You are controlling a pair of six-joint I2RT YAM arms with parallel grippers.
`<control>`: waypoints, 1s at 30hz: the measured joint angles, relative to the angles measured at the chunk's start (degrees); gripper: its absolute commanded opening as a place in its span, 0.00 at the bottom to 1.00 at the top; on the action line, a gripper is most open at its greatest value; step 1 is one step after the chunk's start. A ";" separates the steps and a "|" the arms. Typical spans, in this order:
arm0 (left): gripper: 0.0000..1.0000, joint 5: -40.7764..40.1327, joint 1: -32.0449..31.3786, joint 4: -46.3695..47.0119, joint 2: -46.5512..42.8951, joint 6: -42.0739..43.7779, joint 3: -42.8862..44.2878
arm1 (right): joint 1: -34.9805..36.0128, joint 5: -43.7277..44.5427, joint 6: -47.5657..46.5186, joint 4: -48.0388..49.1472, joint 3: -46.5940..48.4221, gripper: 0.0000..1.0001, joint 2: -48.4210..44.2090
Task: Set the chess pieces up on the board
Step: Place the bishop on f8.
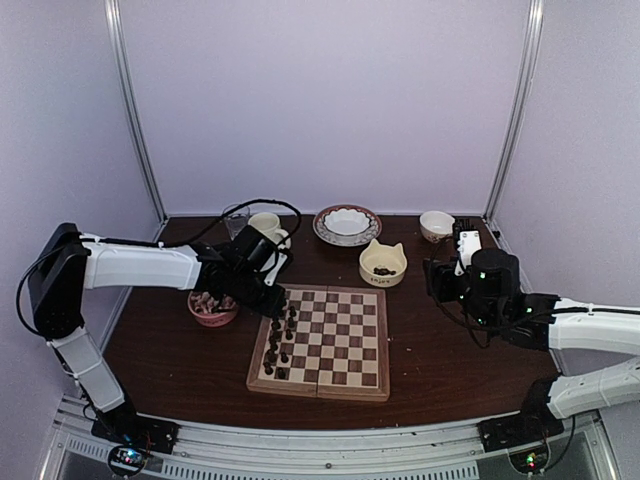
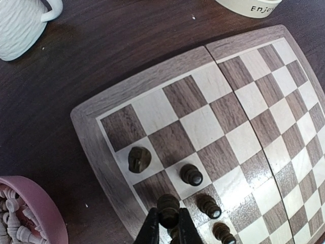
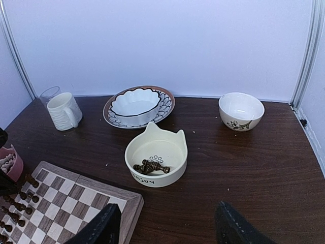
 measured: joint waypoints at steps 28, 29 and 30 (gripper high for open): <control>0.00 -1.40 0.15 -0.39 1.62 0.92 1.84 | 0.00 -1.03 0.02 0.00 0.00 0.66 0.00; 0.00 -1.40 0.22 -0.39 1.70 0.94 1.97 | 0.00 -1.03 0.02 0.00 0.00 0.66 0.00; 0.00 -1.42 0.26 -0.37 1.73 0.94 2.08 | 0.00 -1.03 0.02 0.00 0.00 0.66 0.00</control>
